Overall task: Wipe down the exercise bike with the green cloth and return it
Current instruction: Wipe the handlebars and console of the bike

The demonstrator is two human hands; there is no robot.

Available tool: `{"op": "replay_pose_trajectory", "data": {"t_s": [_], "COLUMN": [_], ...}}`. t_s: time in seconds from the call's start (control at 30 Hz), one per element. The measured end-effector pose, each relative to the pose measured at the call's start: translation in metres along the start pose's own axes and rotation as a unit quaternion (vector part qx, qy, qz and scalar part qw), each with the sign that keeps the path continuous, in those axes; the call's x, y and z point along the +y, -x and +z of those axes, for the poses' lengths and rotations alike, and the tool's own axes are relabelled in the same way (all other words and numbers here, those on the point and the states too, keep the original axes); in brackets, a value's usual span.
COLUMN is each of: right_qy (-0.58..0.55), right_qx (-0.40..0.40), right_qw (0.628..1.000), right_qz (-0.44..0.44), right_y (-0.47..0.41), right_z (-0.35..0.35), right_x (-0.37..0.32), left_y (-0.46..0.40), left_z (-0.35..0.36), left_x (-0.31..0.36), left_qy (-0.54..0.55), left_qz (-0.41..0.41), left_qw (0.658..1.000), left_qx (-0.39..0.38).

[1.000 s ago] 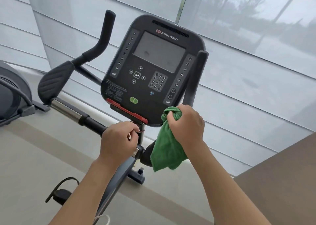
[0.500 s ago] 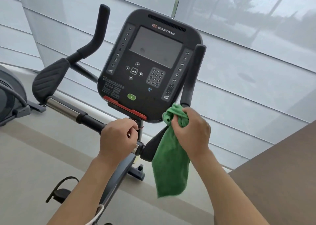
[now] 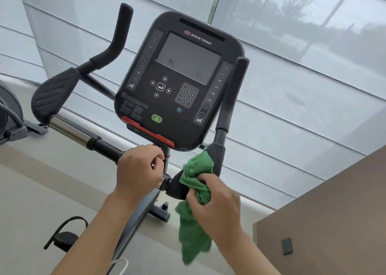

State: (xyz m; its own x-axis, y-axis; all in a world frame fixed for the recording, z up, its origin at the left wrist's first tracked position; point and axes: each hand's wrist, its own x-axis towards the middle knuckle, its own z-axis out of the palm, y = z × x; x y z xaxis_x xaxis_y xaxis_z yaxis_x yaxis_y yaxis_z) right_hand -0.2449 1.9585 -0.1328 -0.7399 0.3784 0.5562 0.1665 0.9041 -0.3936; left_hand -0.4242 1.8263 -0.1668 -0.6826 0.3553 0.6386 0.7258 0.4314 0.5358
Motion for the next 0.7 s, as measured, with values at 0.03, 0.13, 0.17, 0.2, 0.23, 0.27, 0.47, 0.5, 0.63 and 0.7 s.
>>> {"op": "replay_pose_trajectory", "data": {"t_s": [0.03,0.13,0.17,0.2,0.23,0.27,0.47,0.5,0.63,0.7], "right_qy": [0.003,0.005,-0.005,-0.014,-0.017,-0.015,0.019,0.016,0.047,0.069], "right_qx": [-0.009,0.049,0.085,0.111,0.122,0.117,-0.073,-0.079,-0.103,-0.108], "right_qw": [1.000,0.997,0.994,0.991,0.990,0.992,0.989,0.988,0.981,0.975], "right_qz": [0.002,0.051,0.071,0.075,0.066,0.046,-0.129,-0.130,-0.156,-0.183], "right_y": [-0.009,-0.050,-0.065,-0.079,-0.088,-0.094,-0.067,-0.065,-0.037,-0.013], "right_z": [-0.006,-0.029,-0.037,-0.043,-0.046,-0.043,0.013,0.013,0.006,0.012], "right_x": [0.001,0.006,0.010,0.015,0.018,0.019,0.001,0.002,0.009,0.012], "left_y": [0.000,0.001,0.001,0.001,0.001,0.001,0.001,0.001,0.000,0.000], "left_z": [0.000,0.000,0.000,0.000,0.000,0.000,-0.003,-0.004,-0.006,-0.006], "left_x": [-0.001,-0.002,-0.002,-0.001,0.000,0.000,0.002,0.003,0.005,0.005], "left_qy": [-0.001,0.004,0.005,0.006,0.008,0.009,-0.003,-0.002,-0.003,-0.008], "left_qz": [0.002,0.006,0.006,0.005,0.002,-0.001,-0.006,-0.005,-0.004,-0.007], "left_qw": [1.000,1.000,1.000,1.000,1.000,1.000,1.000,1.000,1.000,1.000], "left_qx": [0.000,-0.004,-0.007,-0.011,-0.012,-0.011,-0.015,-0.016,-0.019,-0.017]}}
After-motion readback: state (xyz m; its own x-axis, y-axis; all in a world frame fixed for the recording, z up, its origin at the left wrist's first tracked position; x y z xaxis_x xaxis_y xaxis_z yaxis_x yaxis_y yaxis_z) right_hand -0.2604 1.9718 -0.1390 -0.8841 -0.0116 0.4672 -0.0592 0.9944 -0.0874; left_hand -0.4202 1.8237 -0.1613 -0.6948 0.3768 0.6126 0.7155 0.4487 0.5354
